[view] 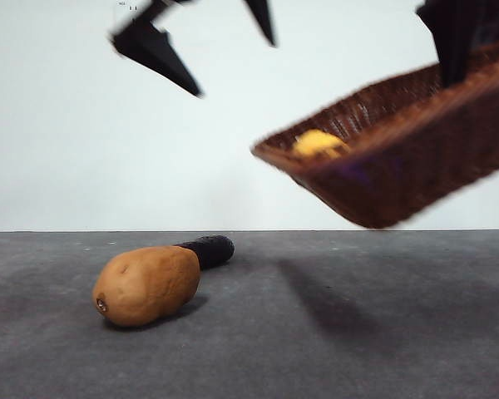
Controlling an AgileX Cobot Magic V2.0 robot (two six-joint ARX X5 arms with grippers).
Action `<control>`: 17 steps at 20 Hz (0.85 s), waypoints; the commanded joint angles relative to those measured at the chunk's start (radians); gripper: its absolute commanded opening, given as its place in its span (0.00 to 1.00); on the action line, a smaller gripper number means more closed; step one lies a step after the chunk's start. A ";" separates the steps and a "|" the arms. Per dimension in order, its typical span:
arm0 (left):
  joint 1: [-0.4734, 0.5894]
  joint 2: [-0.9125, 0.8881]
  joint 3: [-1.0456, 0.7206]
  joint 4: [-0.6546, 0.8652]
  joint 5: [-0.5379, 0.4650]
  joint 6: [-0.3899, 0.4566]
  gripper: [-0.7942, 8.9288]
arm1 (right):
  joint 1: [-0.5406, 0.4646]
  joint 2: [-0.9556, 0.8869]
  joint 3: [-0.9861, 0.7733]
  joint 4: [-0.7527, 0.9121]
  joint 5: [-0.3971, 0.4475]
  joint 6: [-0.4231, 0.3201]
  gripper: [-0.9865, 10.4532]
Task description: Help me put the vegetables on the table into the basket
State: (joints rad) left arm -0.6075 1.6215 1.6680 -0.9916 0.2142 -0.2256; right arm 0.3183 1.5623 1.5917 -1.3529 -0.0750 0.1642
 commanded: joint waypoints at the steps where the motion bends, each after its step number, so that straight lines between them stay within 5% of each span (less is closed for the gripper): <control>1: -0.023 -0.045 -0.002 -0.093 -0.081 0.114 0.60 | -0.043 0.006 -0.053 0.032 -0.007 -0.040 0.07; 8: -0.055 -0.081 -0.076 -0.216 -0.164 0.174 0.60 | -0.173 0.005 -0.123 0.050 -0.140 -0.124 0.07; 17: -0.036 -0.078 -0.480 0.169 -0.162 0.166 0.60 | -0.195 0.005 -0.123 0.043 -0.143 -0.150 0.07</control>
State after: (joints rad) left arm -0.6476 1.5383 1.1934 -0.8268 0.0536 -0.0631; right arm 0.1226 1.5650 1.4700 -1.3121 -0.2070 0.0250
